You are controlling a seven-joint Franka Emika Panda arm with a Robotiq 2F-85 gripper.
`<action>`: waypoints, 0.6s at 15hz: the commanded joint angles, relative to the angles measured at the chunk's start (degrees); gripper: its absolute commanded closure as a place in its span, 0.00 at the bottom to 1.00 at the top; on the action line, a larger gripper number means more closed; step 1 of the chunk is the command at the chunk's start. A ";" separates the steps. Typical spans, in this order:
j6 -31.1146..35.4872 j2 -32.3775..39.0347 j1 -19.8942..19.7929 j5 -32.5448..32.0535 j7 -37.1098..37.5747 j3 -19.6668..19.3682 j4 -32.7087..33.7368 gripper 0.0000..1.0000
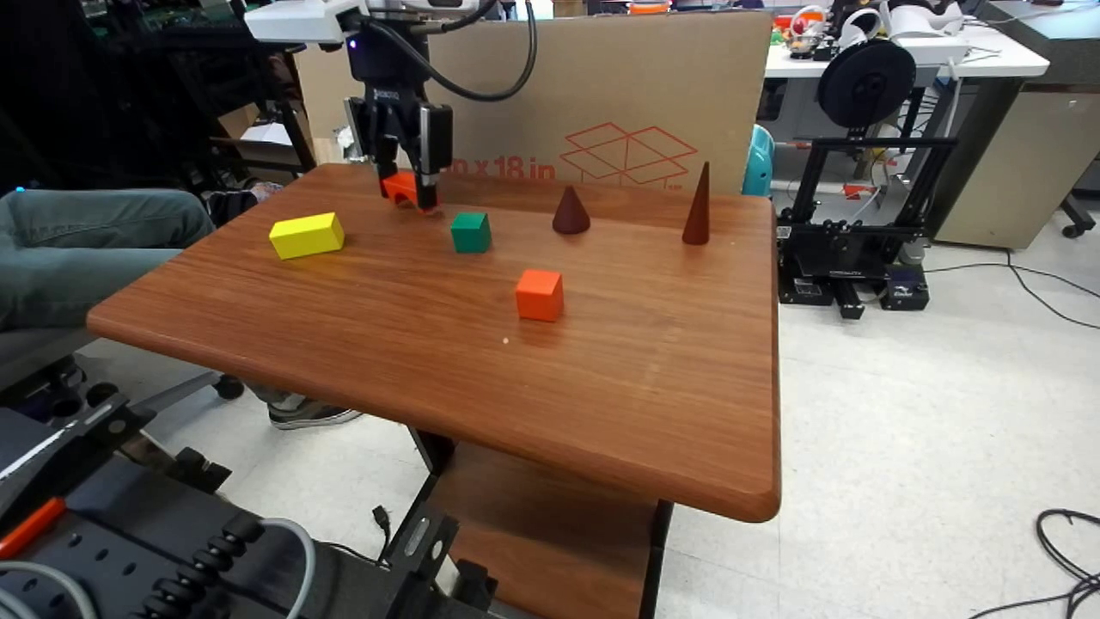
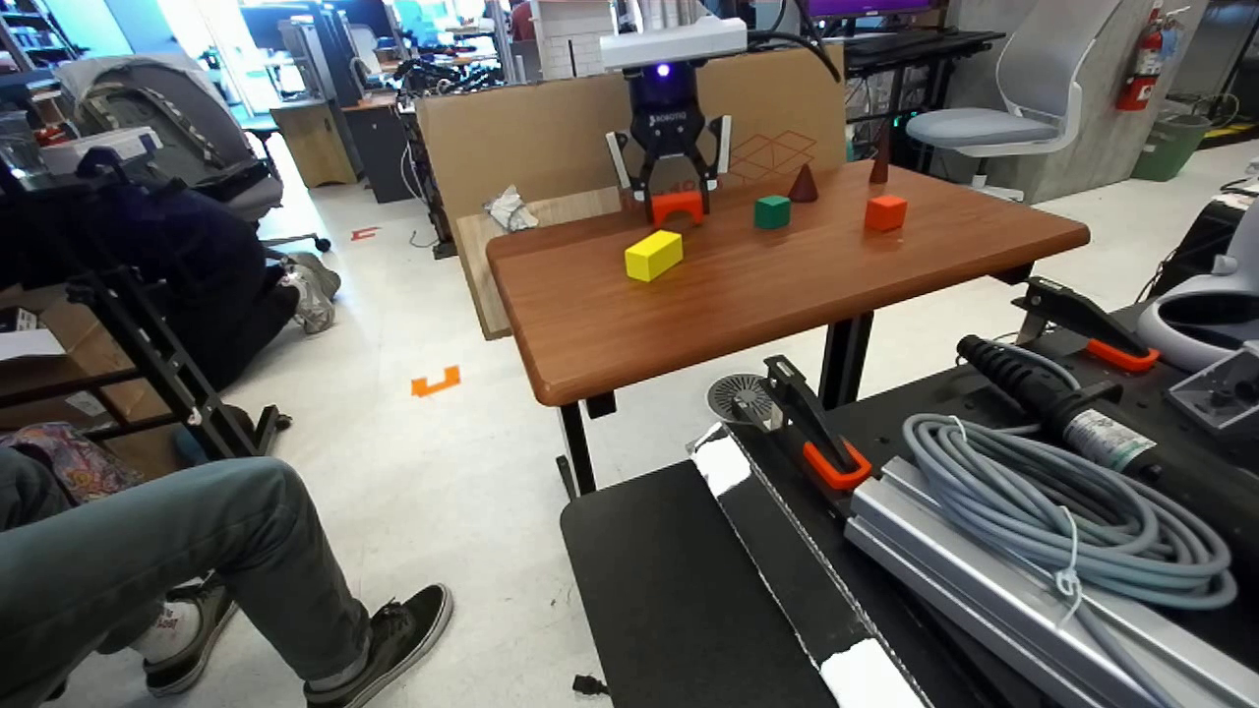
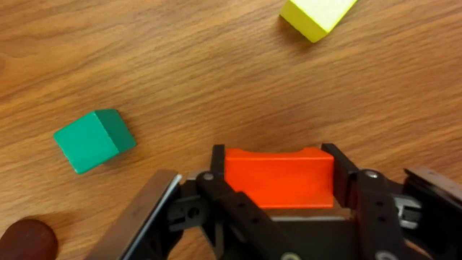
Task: Move the orange rectangular block forward
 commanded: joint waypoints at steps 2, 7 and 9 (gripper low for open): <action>0.32 -7.25 -1.39 -0.78 -4.02 -0.49 -8.65 0.59; 1.50 -12.70 -3.26 -1.21 -9.29 -0.34 -18.23 0.59; 1.40 -14.00 -3.89 -1.47 -10.99 -0.32 -21.06 0.59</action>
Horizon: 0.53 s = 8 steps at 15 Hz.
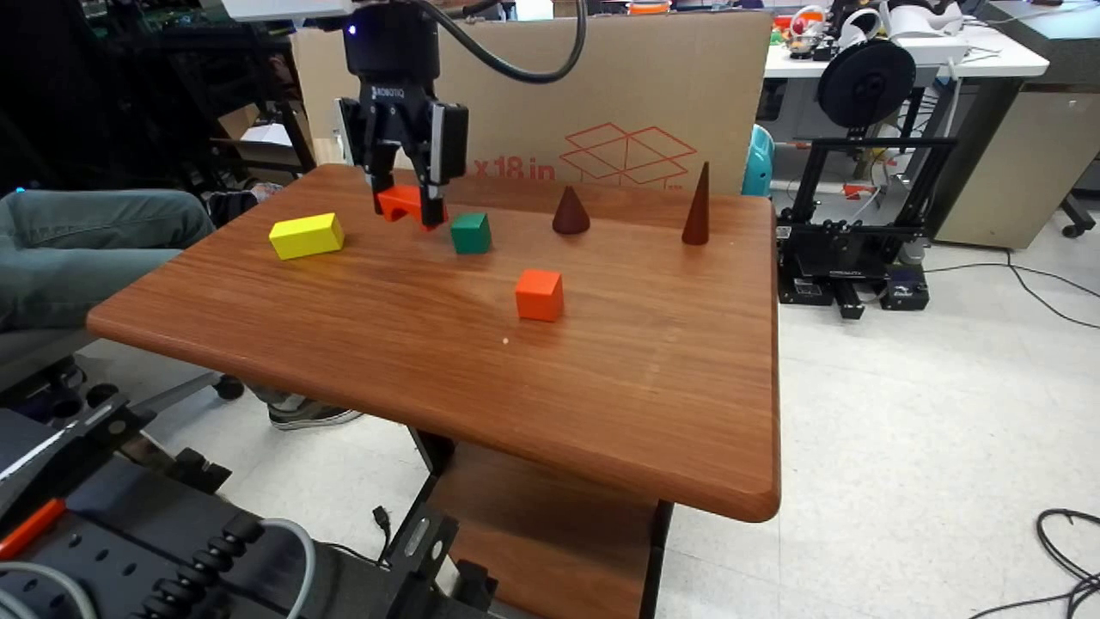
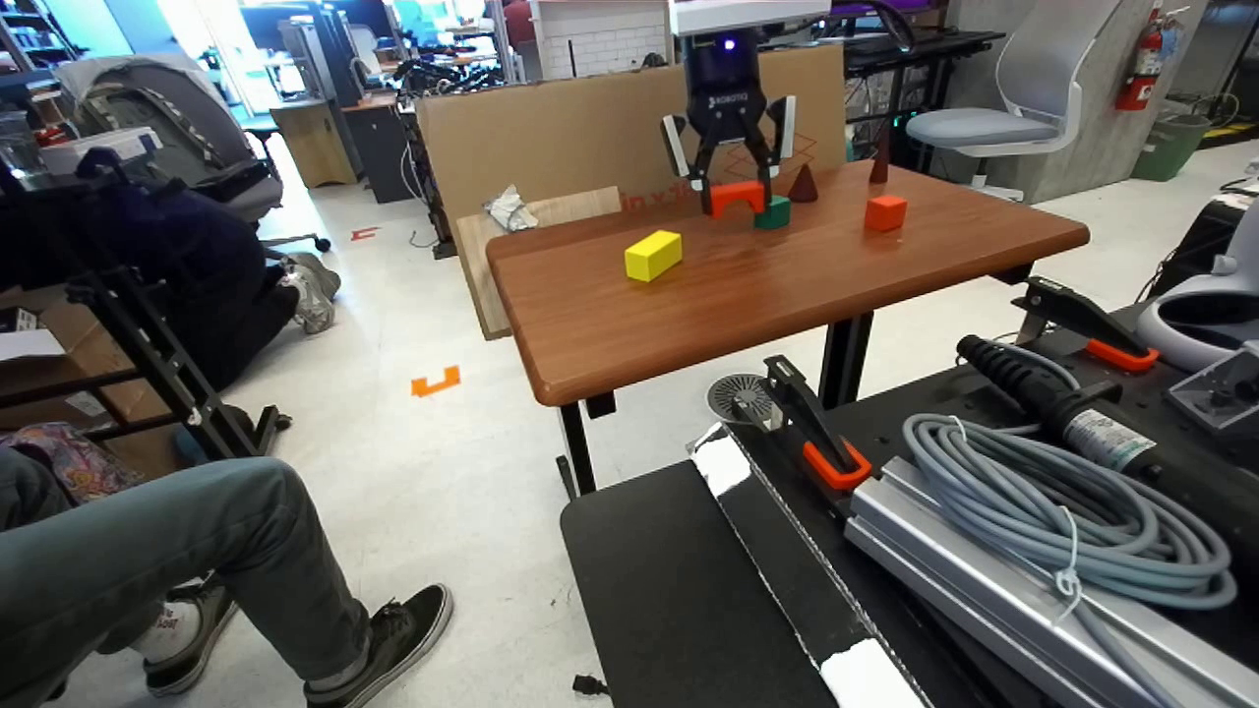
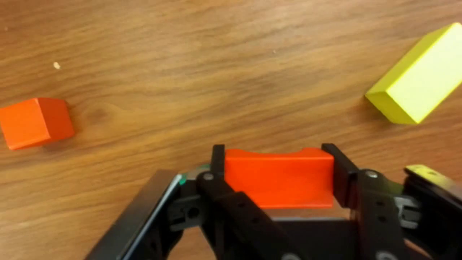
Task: Move the orange rectangular block forward
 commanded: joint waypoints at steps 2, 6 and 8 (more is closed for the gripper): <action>1.08 -5.39 -1.26 -1.51 -3.82 0.22 -9.09 0.59; 2.21 -7.68 -0.85 -4.32 -4.87 -0.06 -14.63 0.59; 2.71 -8.10 -0.86 -5.83 -4.78 -0.16 -16.18 0.59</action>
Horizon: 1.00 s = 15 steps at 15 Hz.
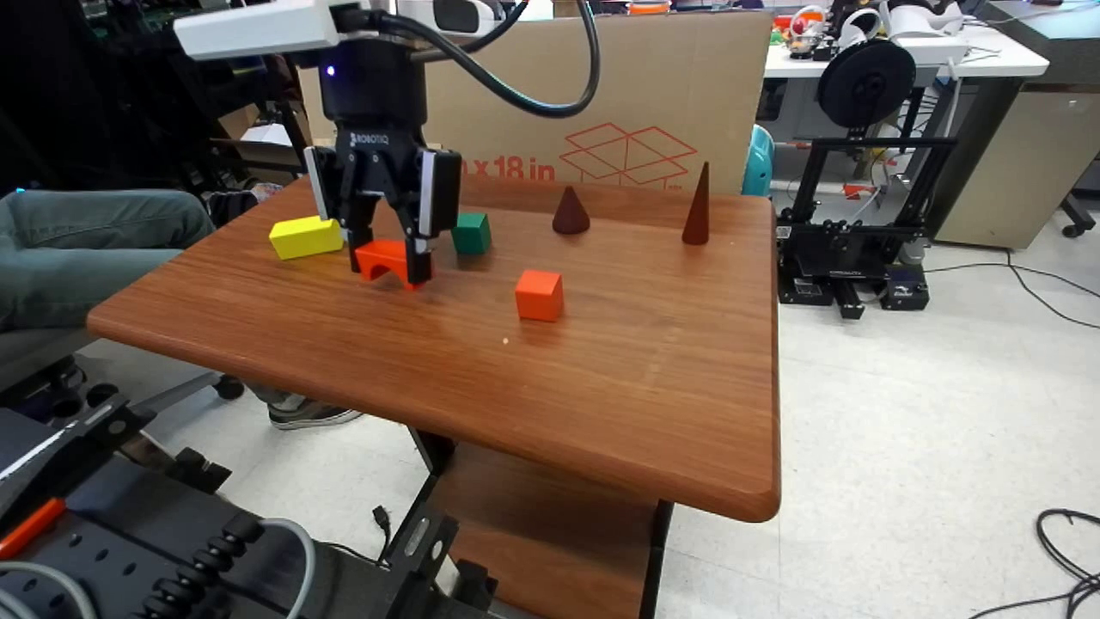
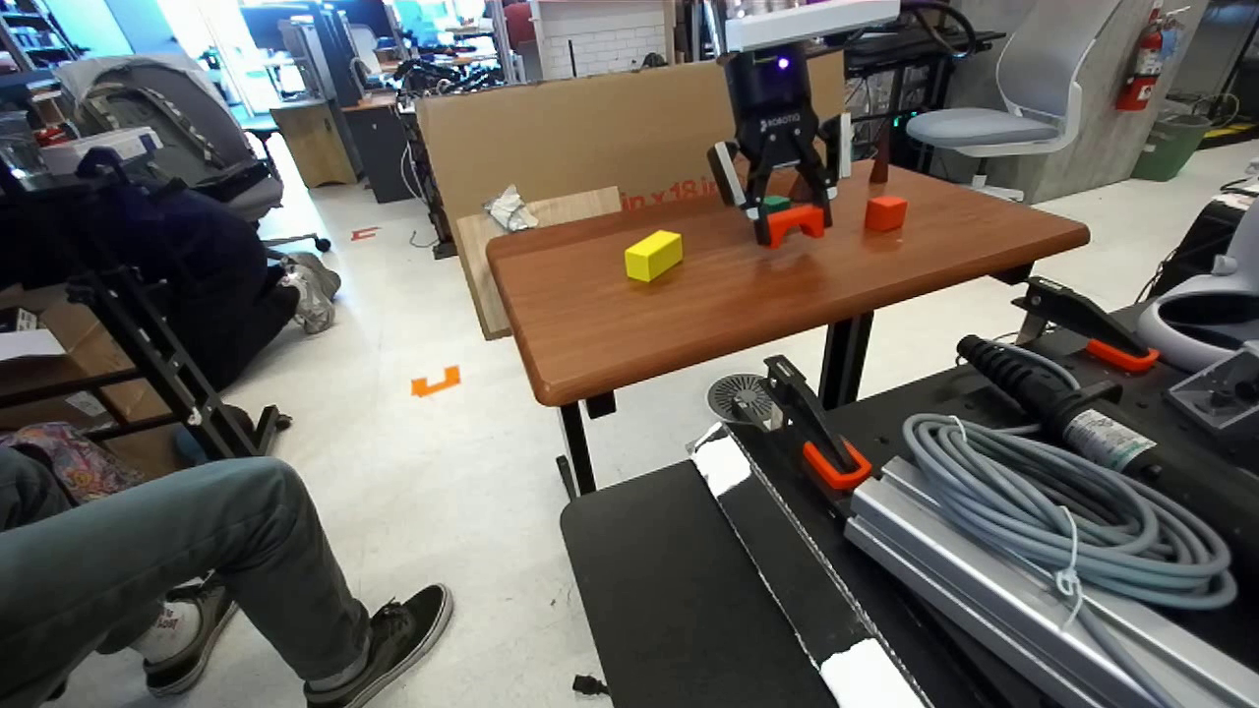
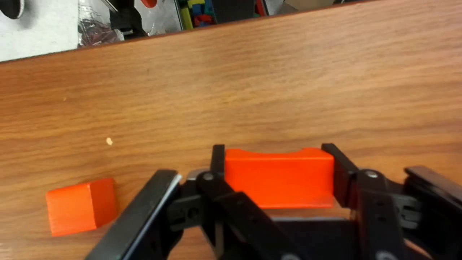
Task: Move the orange rectangular block forward
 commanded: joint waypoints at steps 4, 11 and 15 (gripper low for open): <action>7.44 -4.35 0.37 -5.26 0.47 -0.58 -8.44 0.59; 11.37 -5.57 0.46 -5.94 0.44 -0.44 -10.95 0.00; 12.79 -11.71 -0.53 -4.95 -1.28 0.02 -14.86 0.00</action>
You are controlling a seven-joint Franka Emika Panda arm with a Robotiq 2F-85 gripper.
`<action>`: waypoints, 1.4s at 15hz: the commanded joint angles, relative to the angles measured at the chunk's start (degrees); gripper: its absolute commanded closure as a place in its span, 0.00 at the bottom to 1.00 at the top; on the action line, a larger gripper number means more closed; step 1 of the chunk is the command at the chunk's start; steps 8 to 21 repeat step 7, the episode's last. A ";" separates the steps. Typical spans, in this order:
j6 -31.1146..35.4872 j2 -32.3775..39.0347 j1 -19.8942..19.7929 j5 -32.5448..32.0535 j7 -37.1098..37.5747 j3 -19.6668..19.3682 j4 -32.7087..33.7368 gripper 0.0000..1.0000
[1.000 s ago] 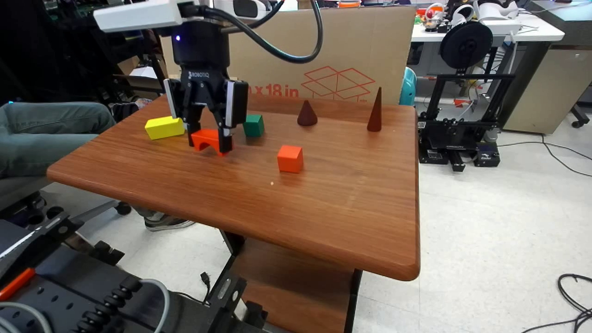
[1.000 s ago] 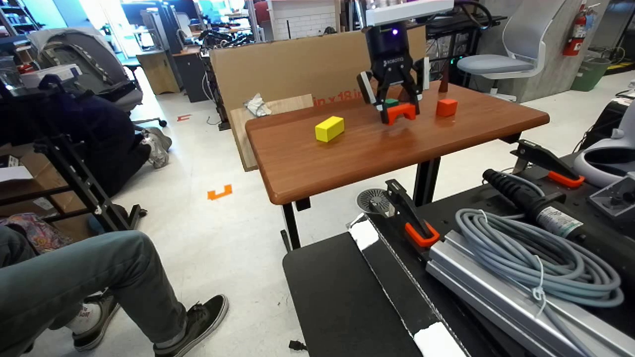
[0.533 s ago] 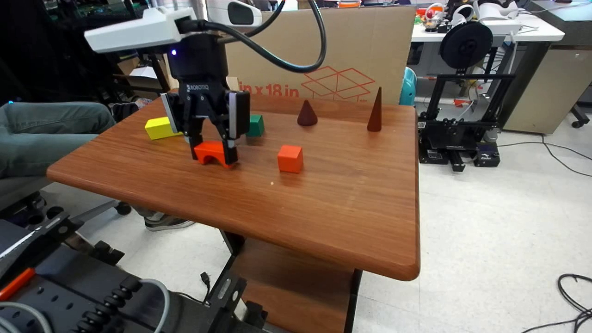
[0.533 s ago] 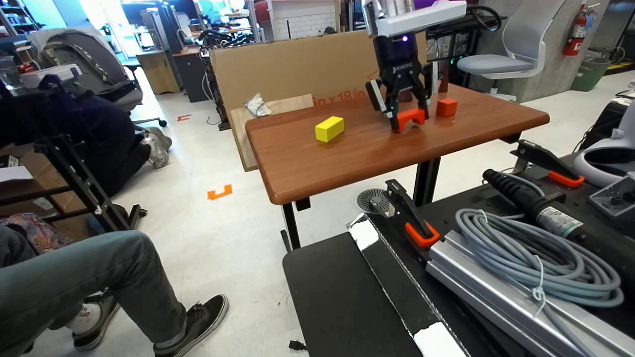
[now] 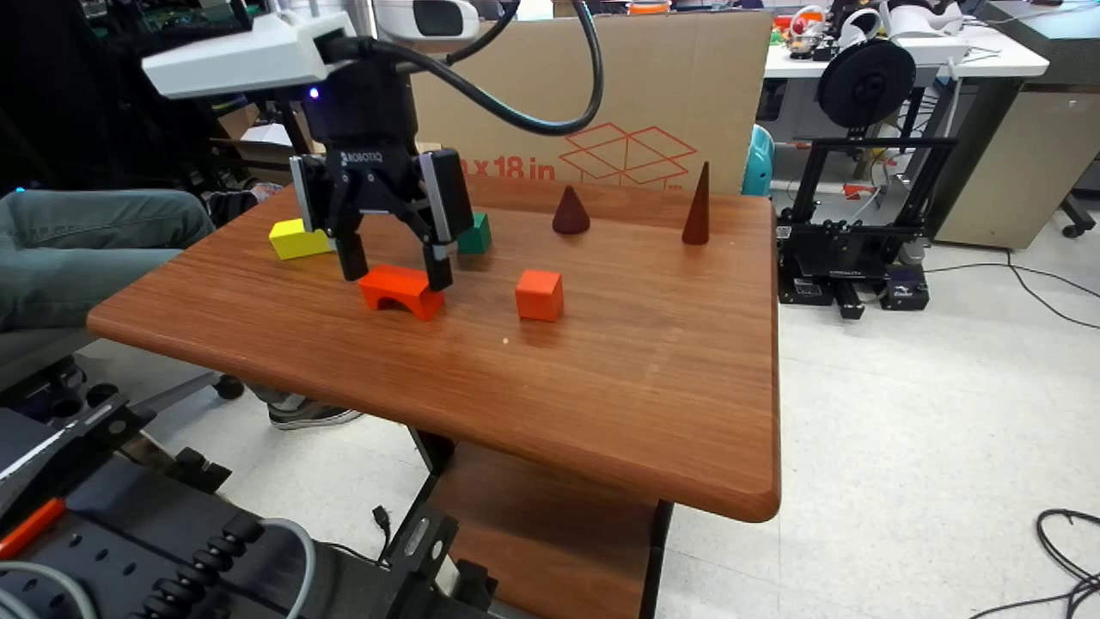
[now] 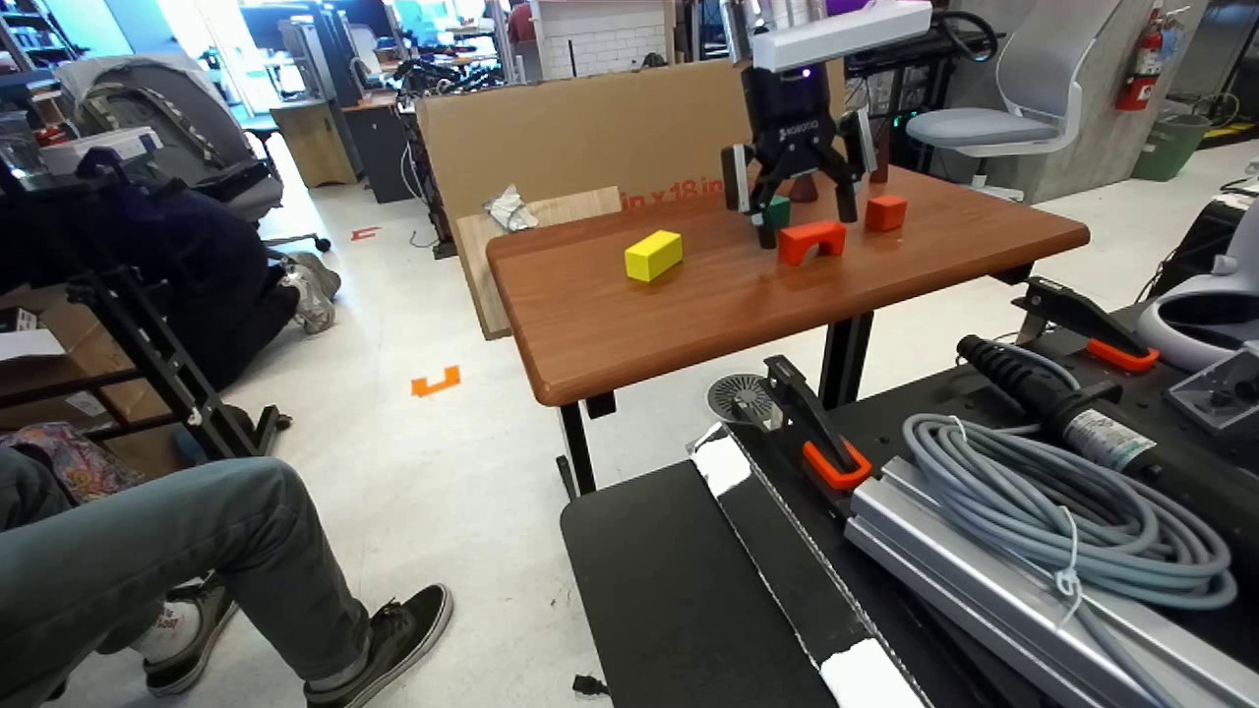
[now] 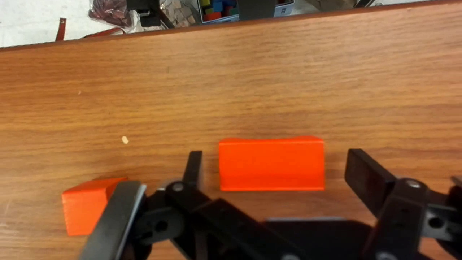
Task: Move the orange rectangular block forward
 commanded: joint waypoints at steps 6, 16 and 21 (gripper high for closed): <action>-0.18 -12.23 -1.76 1.57 -1.10 0.44 -4.91 0.00; -0.62 -13.99 -2.24 2.23 -1.81 0.48 -5.28 0.00; -0.62 -13.99 -2.24 2.23 -1.81 0.48 -5.28 0.00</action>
